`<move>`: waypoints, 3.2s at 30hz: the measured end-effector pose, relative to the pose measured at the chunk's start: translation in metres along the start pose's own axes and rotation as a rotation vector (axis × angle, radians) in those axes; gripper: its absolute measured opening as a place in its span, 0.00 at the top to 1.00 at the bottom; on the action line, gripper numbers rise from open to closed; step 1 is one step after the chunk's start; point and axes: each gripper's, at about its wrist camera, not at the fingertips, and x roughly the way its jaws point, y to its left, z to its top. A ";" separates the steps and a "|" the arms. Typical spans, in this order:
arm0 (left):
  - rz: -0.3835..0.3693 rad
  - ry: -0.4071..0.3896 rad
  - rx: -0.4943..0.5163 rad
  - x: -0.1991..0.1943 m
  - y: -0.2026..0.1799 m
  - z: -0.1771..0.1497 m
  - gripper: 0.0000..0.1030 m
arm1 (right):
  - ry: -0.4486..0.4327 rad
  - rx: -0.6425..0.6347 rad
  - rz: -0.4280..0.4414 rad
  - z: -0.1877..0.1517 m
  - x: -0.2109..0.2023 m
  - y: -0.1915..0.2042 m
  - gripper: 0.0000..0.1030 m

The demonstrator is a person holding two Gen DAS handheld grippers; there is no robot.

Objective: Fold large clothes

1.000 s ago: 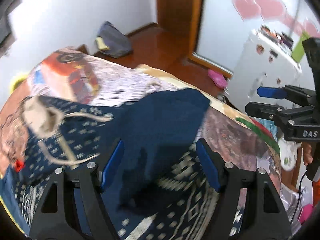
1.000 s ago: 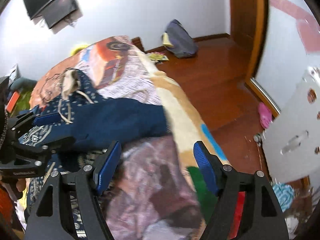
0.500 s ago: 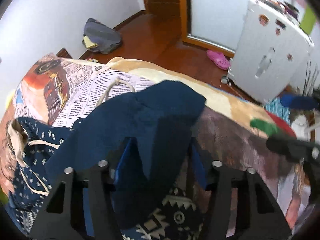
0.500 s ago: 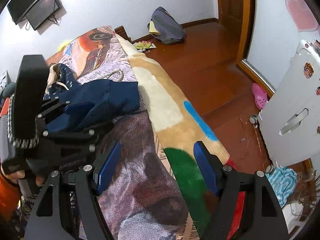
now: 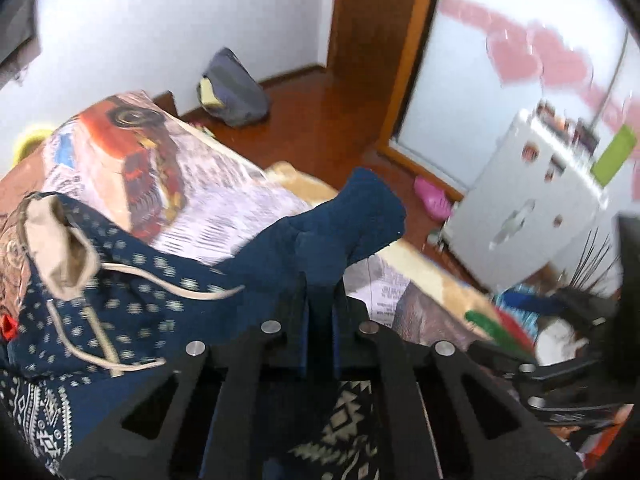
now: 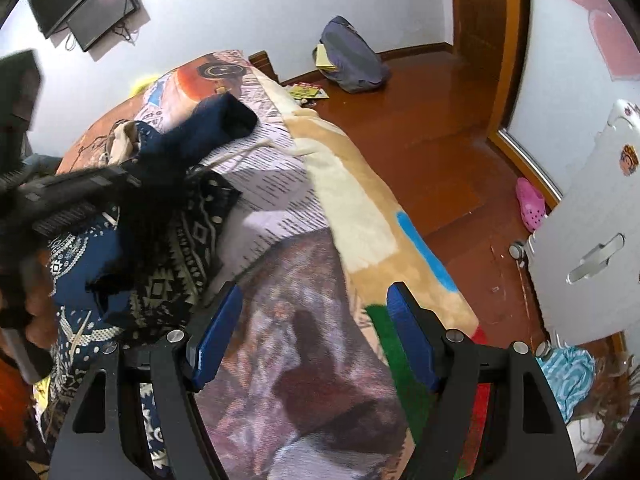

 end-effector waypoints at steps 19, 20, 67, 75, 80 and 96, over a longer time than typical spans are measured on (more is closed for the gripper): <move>0.186 -0.188 -0.232 -0.149 0.165 -0.064 0.95 | 0.022 -0.218 0.055 0.017 0.031 0.099 0.30; 0.200 -0.185 -0.242 -0.150 0.172 -0.070 0.95 | 0.040 -0.234 0.055 0.017 0.037 0.104 0.30; 0.393 -0.087 -0.305 -0.193 0.241 -0.152 0.37 | 0.025 -0.452 -0.012 0.048 0.042 0.153 0.21; 0.315 -0.146 -0.331 -0.176 0.250 -0.090 0.36 | -0.102 -0.516 0.045 0.095 0.028 0.199 0.21; 0.272 -0.128 -0.387 -0.143 0.271 -0.060 0.36 | -0.121 -0.543 0.054 0.121 0.045 0.225 0.21; 0.199 0.083 -0.667 -0.001 0.367 -0.049 0.36 | 0.121 -0.491 0.053 0.175 0.195 0.271 0.21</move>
